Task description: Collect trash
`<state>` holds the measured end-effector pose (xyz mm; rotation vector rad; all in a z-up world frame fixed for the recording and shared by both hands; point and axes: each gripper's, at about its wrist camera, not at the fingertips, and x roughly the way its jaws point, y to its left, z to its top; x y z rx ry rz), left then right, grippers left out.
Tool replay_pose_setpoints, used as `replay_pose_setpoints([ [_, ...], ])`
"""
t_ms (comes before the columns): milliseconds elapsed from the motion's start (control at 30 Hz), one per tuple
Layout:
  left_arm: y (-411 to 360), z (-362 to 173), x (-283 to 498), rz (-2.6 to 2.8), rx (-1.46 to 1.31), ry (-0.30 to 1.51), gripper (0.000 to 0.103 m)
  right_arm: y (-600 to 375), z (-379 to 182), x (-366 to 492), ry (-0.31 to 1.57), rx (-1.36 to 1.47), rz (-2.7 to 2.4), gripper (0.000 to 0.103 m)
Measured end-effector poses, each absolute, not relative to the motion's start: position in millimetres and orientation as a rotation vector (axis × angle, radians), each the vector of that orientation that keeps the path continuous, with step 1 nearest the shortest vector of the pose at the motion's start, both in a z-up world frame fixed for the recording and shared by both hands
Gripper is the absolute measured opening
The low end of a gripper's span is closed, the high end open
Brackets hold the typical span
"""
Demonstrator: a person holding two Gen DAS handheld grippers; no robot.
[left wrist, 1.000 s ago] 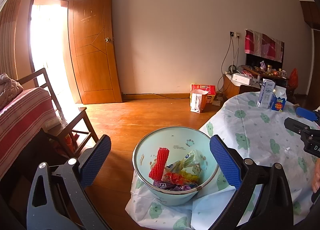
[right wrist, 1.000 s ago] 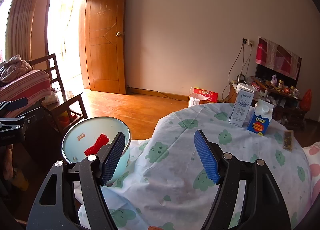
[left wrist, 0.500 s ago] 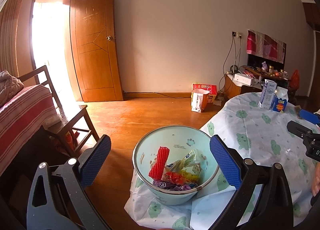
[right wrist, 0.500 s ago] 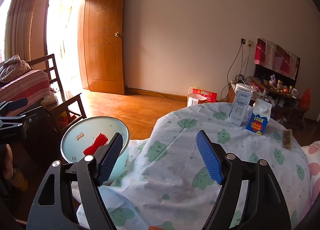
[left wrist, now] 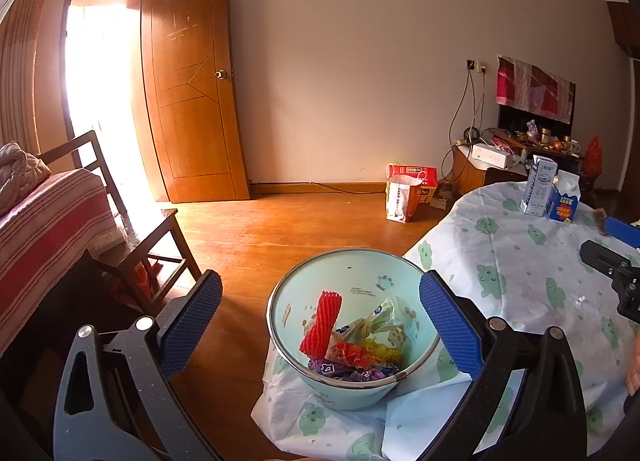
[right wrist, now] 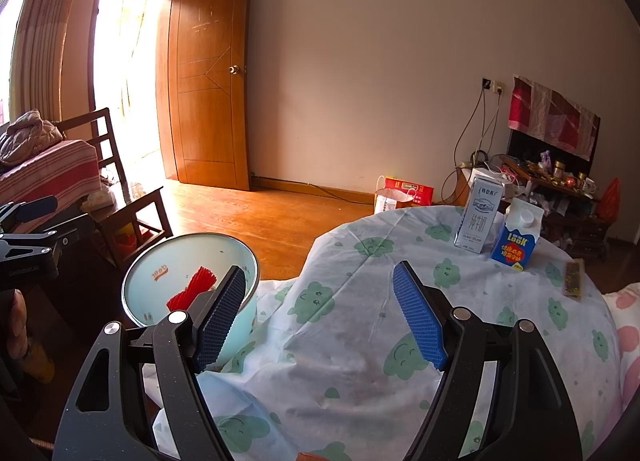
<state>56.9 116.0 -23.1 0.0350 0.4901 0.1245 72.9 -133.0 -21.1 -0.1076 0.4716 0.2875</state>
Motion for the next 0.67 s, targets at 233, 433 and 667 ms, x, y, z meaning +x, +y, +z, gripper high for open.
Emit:
replay_pose_setpoints([
  [233,113.9,-25.6,55.8,0.125,0.051,0.484,0.097,-134.8,-20.5,74.2,0.474,-0.103,0.282,0.076],
  [433,117.1,-26.2,56.8,0.114,0.028,0.502,0.097,-154.9,-20.0,81.9,0.470,-0.089,0.237,0.079],
  [667,119.5,-33.5,61.3,0.096,-0.001,0.523,0.097,-248.0,-48.3,136.0,0.643,0.001,0.055,0.086],
])
